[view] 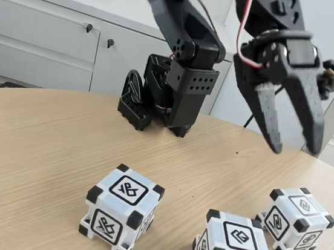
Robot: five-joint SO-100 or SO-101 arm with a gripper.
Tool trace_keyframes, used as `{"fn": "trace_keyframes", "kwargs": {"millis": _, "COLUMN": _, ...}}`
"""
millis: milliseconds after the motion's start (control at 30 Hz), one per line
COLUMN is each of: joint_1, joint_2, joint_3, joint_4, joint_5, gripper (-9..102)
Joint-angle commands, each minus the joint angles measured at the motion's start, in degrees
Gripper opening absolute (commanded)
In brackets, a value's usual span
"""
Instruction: Stack cubes from left to right.
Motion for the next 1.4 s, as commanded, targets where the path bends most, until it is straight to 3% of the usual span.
{"fn": "trace_keyframes", "kwargs": {"millis": 0, "joint_1": 0.1, "joint_2": -6.9, "joint_3": -4.7, "joint_4": -0.1, "joint_5": 4.0, "gripper": 20}}
{"fn": "trace_keyframes", "kwargs": {"millis": 367, "joint_1": -0.8, "joint_2": -21.1, "joint_3": -13.8, "joint_4": -0.2, "joint_5": 21.8, "gripper": 20}}
{"fn": "trace_keyframes", "kwargs": {"millis": 667, "joint_1": -12.8, "joint_2": -23.1, "joint_3": -15.2, "joint_4": -0.2, "joint_5": 18.5, "gripper": 24}}
{"fn": "trace_keyframes", "kwargs": {"millis": 1367, "joint_1": -12.1, "joint_2": -31.5, "joint_3": -15.2, "joint_4": -1.1, "joint_5": 24.0, "gripper": 42}}
